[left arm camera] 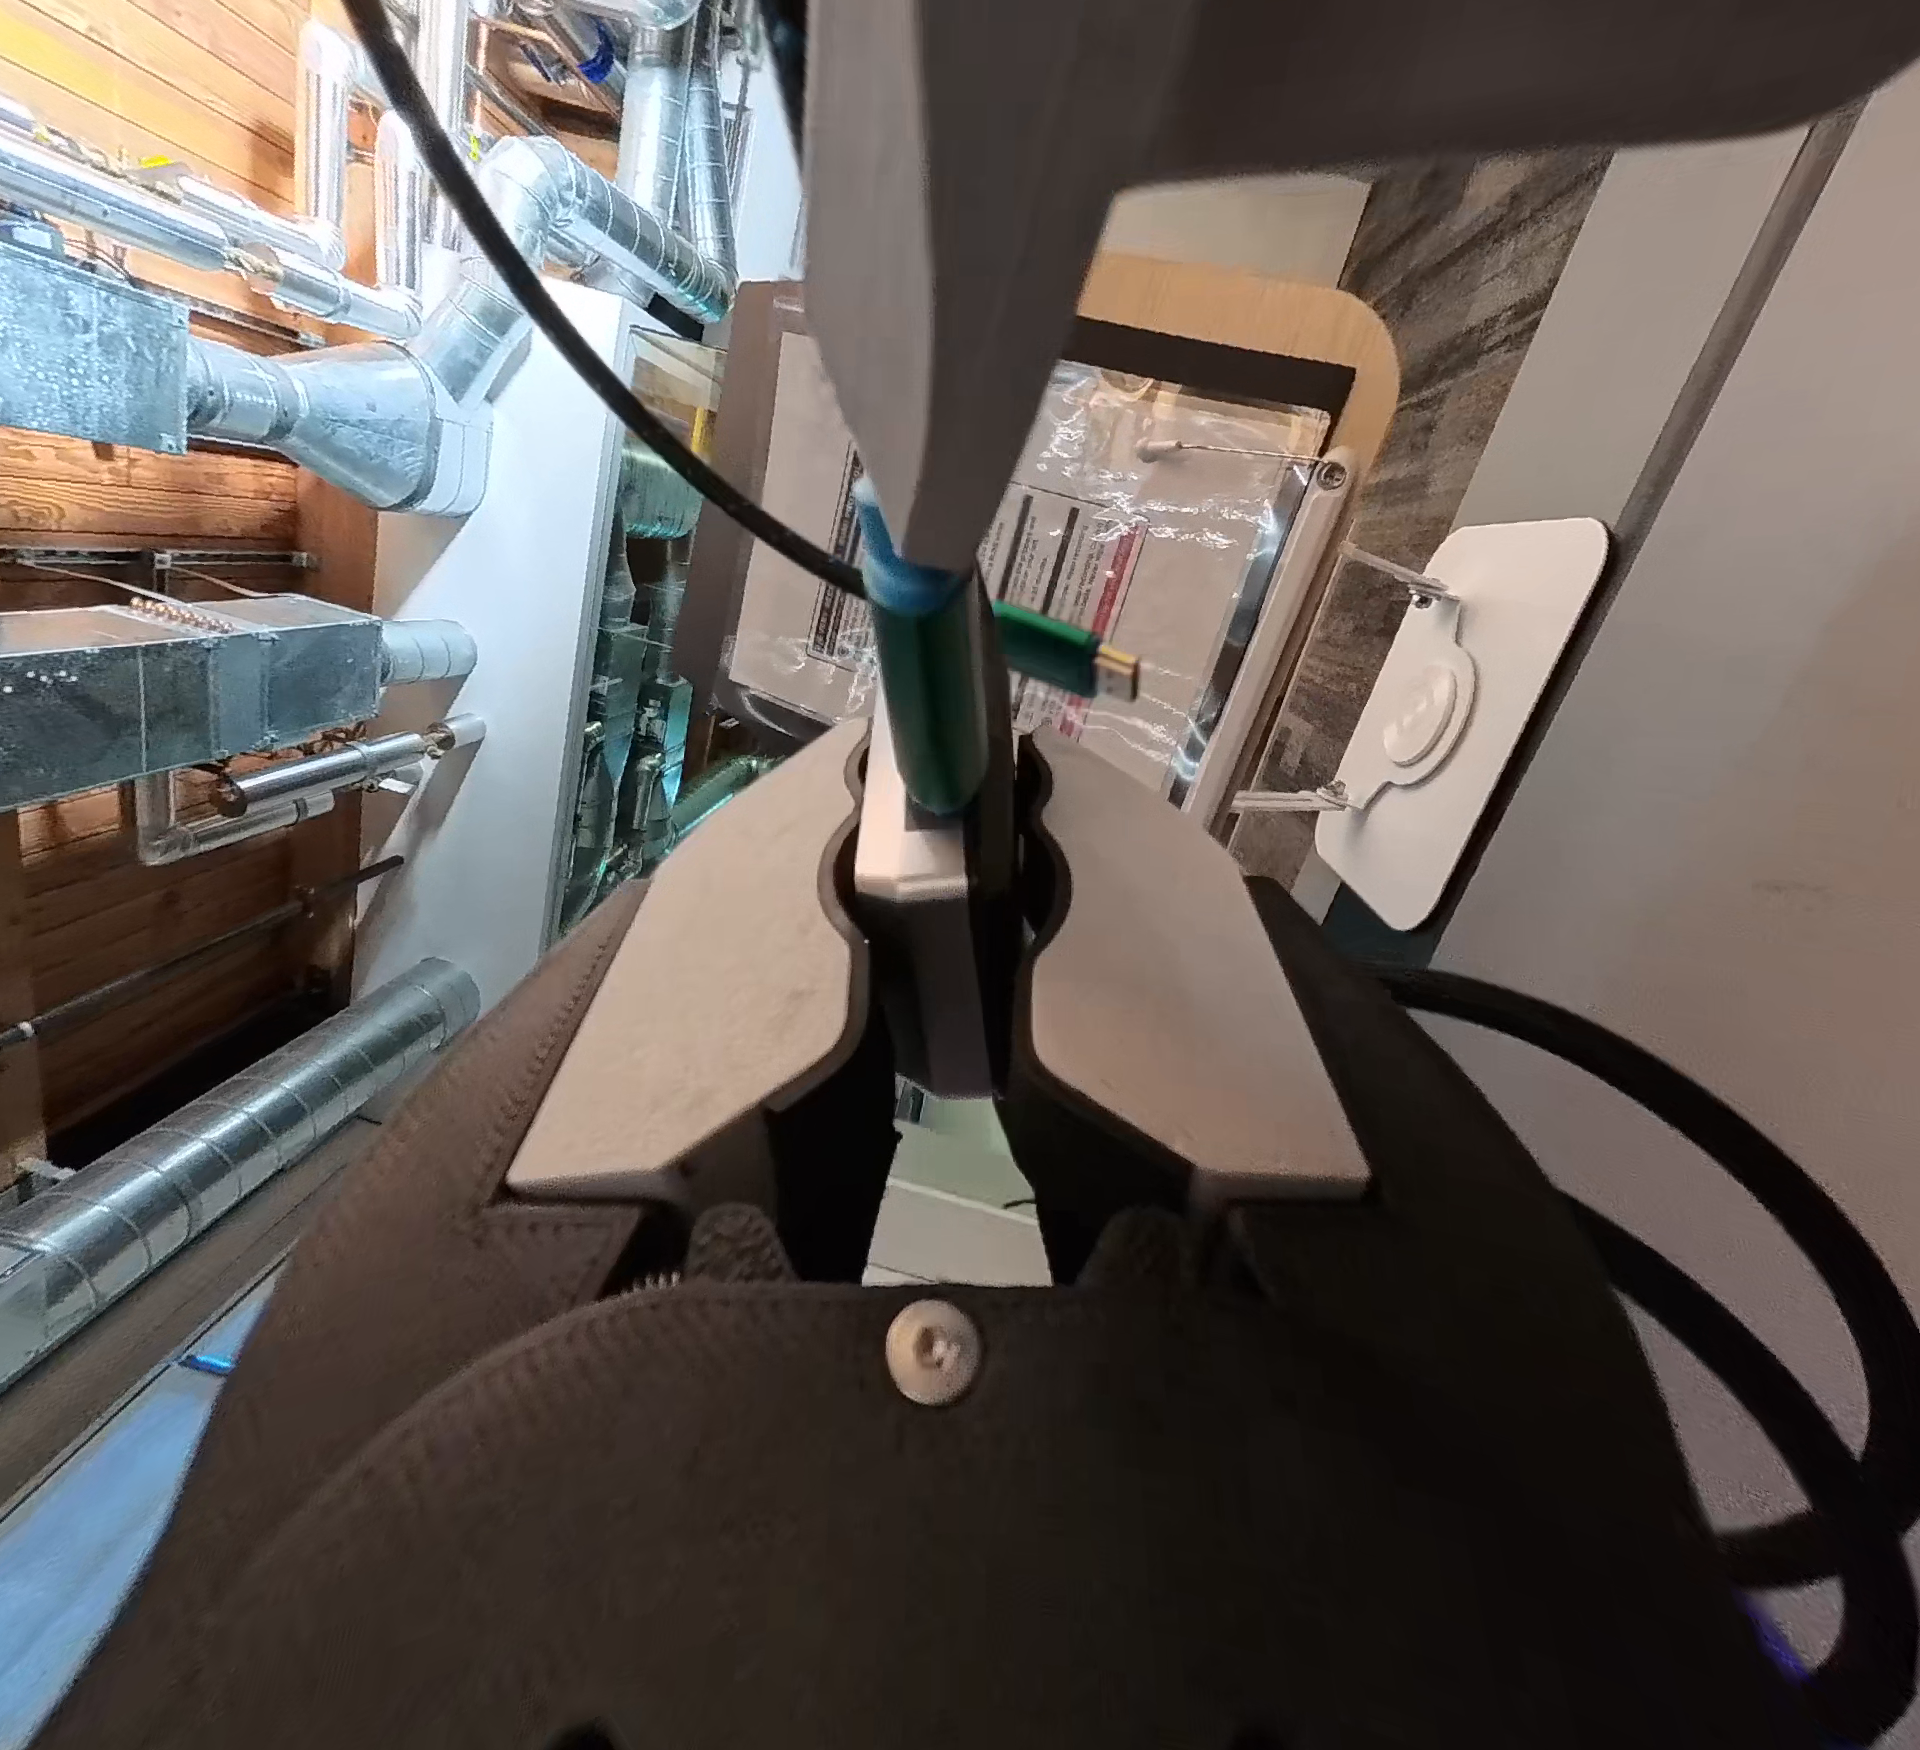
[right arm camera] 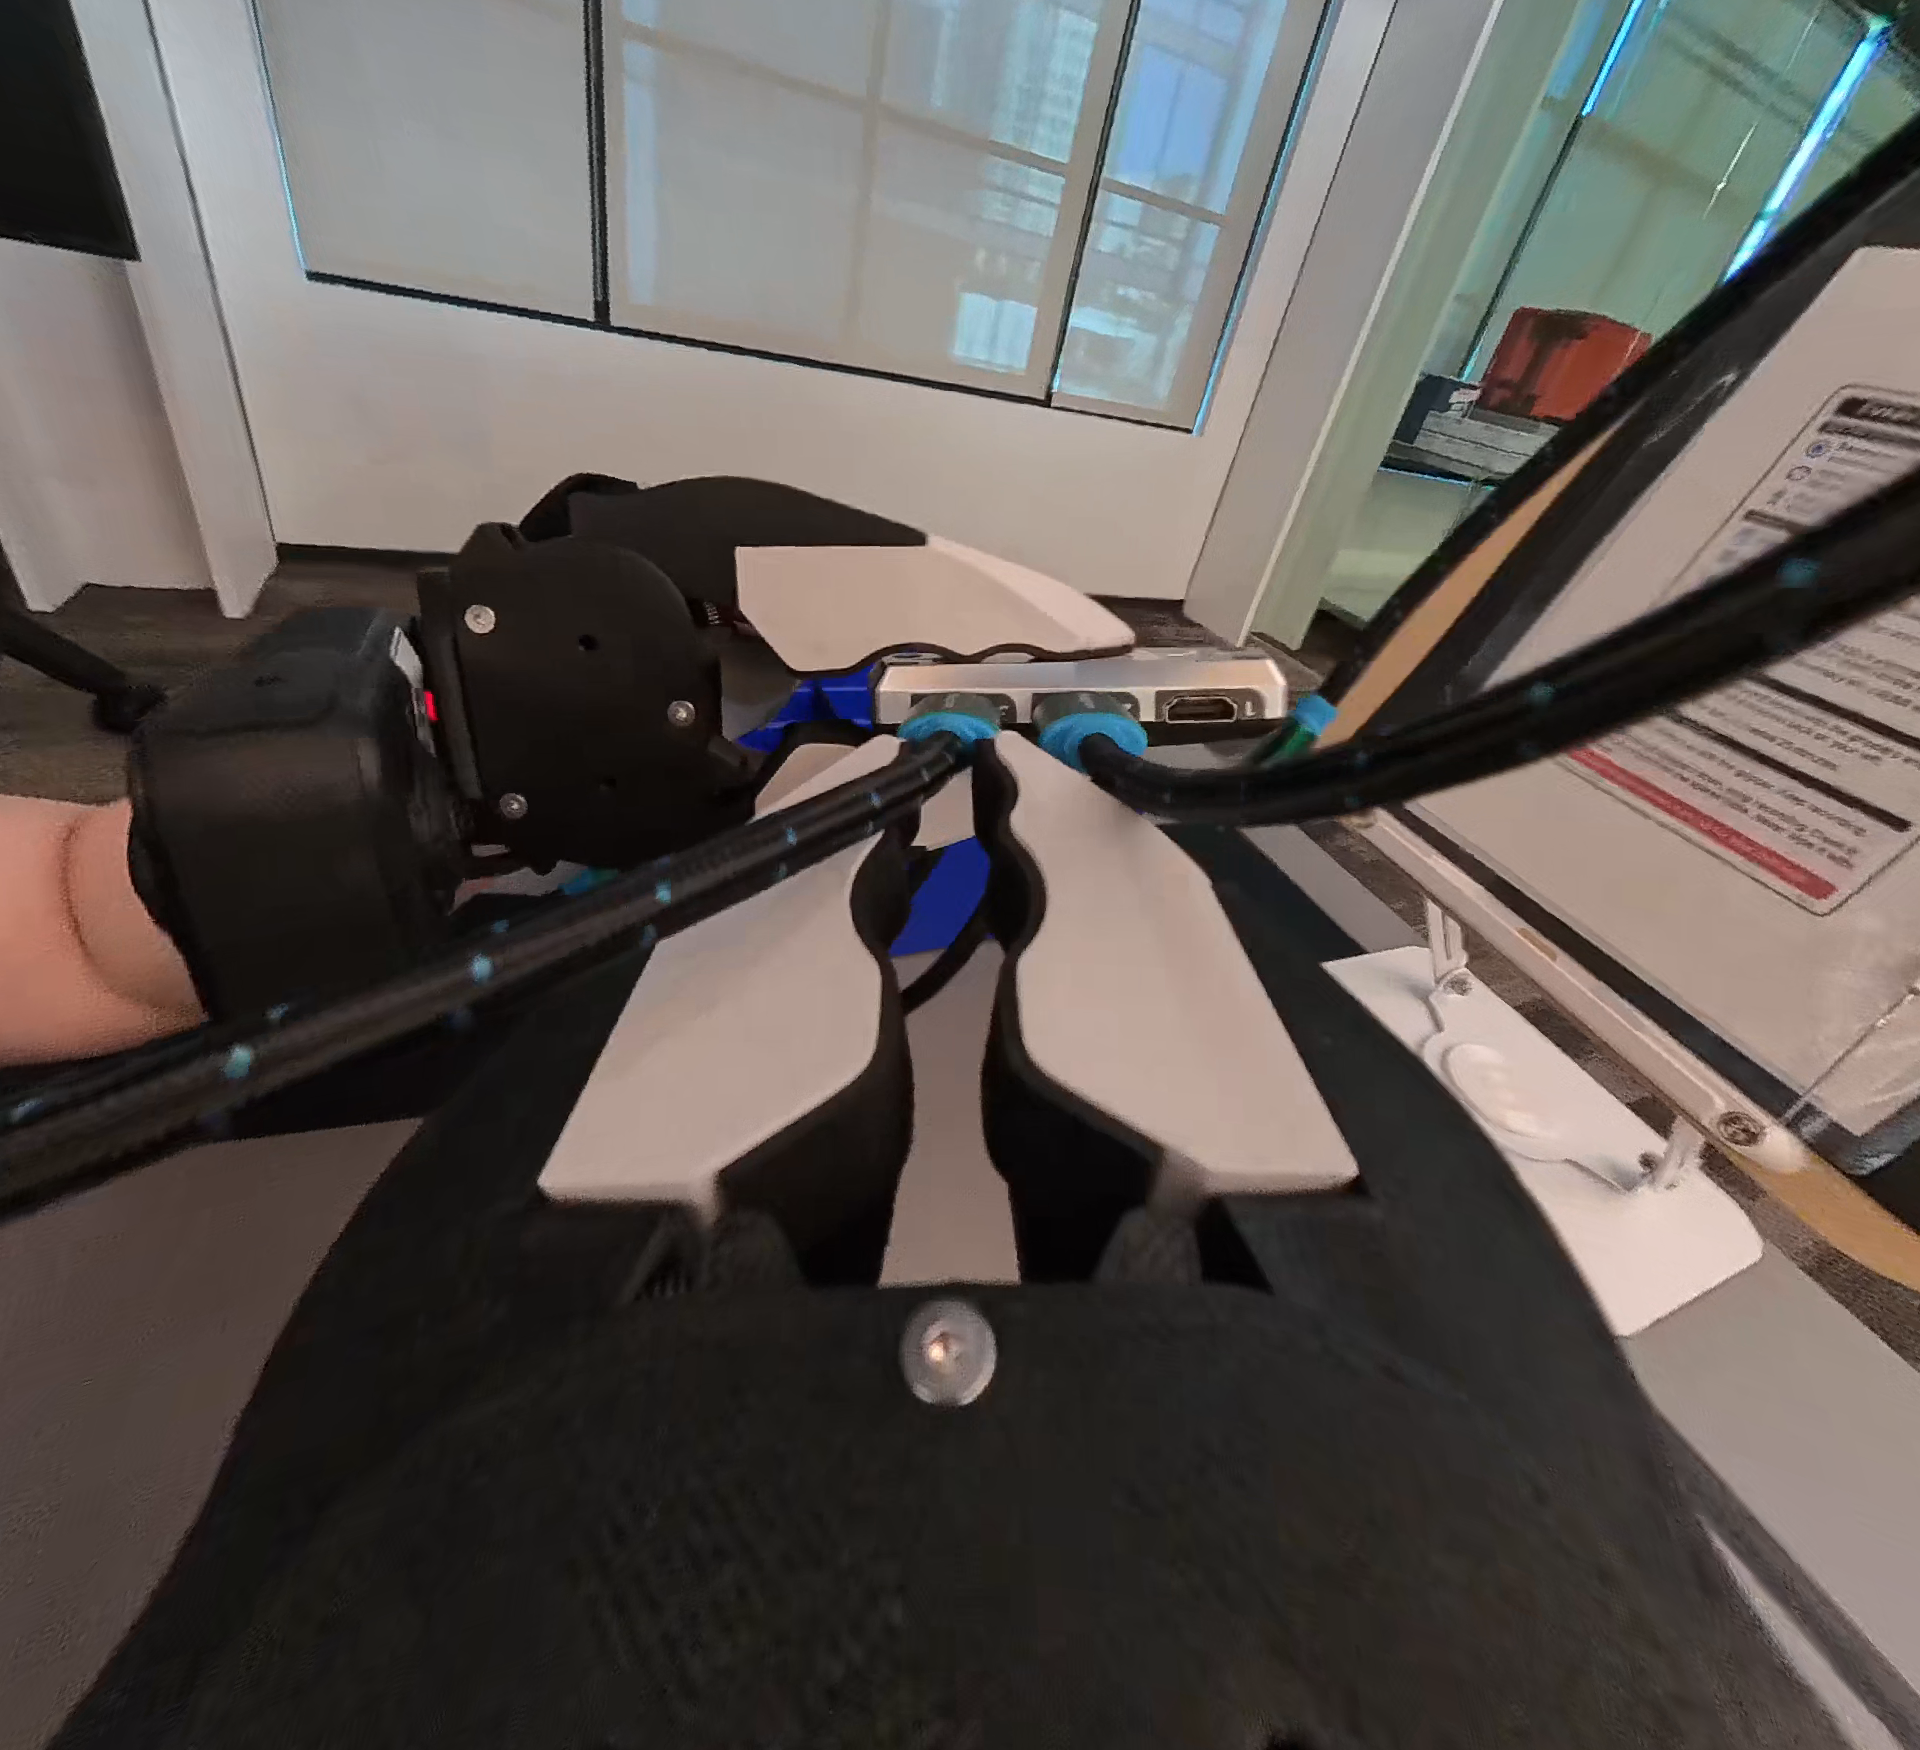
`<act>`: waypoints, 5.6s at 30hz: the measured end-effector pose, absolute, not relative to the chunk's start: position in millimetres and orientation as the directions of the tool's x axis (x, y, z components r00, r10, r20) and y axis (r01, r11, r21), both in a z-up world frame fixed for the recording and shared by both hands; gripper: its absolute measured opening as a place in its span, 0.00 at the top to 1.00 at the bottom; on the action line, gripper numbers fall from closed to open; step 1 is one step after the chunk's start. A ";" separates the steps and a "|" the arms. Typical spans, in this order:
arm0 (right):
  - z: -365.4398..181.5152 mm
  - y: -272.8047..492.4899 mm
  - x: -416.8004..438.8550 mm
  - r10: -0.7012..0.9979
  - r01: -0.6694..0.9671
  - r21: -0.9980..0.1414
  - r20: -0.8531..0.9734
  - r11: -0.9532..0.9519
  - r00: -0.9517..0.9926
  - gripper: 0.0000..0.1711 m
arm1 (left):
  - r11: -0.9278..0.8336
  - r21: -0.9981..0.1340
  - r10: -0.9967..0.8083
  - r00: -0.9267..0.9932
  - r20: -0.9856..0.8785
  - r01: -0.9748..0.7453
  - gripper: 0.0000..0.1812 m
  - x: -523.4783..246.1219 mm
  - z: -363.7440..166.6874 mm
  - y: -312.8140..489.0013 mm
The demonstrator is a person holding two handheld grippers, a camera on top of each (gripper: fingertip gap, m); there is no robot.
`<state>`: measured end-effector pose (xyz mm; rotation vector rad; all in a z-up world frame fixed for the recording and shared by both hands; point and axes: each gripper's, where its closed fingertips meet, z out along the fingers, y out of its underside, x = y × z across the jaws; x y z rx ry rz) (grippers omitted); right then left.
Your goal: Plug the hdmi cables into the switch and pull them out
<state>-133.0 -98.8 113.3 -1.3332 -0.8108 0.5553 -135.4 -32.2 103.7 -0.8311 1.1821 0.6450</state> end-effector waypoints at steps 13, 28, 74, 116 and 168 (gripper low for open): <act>117.6 -104.9 -132.4 0.783 0.087 -0.985 0.169 0.146 0.598 0.95 | 0.590 -0.205 0.013 0.264 -0.964 -0.781 0.88 -134.5 108.9 -39.3; 111.5 -95.9 -130.1 0.781 0.024 -0.998 0.064 0.063 0.622 0.94 | 0.557 -0.221 -0.022 0.252 -0.967 -0.800 0.88 -135.3 102.0 -31.1; 129.0 -119.8 60.1 0.387 0.422 -0.898 0.348 -0.125 0.854 0.94 | 0.405 -0.532 -0.253 0.467 -0.847 -0.744 0.88 -209.8 130.5 -3.6; -69.6 -212.6 253.9 -0.127 -0.145 -0.284 -0.080 -0.948 0.989 0.94 | 0.470 -0.475 -0.351 0.337 -0.874 -0.744 0.88 -178.3 106.3 -19.3; 114.4 -93.9 -119.5 0.709 0.239 -0.960 0.270 0.146 0.651 0.87 | 0.640 -0.167 -0.019 0.202 -0.979 -0.750 0.87 -123.0 102.8 -57.5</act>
